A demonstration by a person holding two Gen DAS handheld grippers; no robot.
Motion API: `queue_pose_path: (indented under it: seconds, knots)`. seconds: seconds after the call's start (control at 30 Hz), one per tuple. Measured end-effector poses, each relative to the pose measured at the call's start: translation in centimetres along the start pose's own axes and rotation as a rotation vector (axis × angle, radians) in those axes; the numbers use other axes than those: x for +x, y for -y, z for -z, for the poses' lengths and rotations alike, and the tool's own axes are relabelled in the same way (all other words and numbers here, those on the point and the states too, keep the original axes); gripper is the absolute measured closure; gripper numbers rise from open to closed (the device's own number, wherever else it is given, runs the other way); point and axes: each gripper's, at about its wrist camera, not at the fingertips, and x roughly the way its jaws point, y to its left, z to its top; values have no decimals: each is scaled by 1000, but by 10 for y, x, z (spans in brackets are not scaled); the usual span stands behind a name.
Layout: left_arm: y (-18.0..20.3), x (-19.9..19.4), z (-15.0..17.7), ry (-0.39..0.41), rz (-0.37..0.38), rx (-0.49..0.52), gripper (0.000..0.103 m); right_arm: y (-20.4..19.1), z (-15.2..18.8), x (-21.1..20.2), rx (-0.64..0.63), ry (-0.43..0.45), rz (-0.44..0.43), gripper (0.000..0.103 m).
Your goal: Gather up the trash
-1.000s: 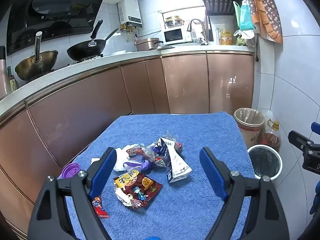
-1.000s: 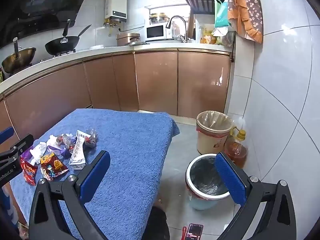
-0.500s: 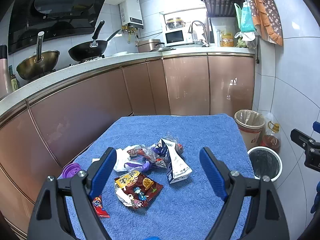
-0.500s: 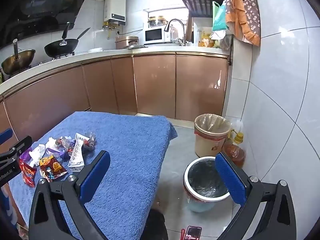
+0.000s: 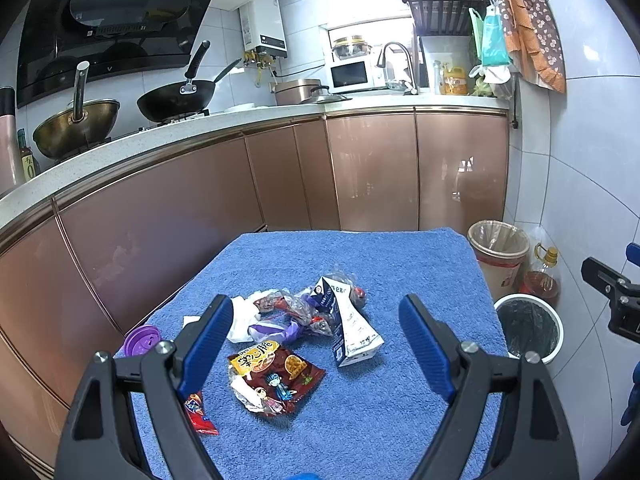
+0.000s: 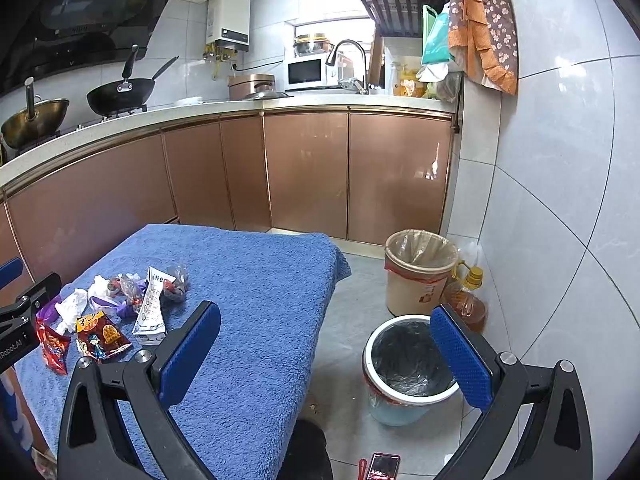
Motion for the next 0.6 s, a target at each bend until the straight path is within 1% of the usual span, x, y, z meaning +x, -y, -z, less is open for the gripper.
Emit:
queue_pose_path:
  seconds: [0.6]
  knots:
    - [1,-2,-1,6,-1,-5,19,-1,1,-3,-10,10,7,0]
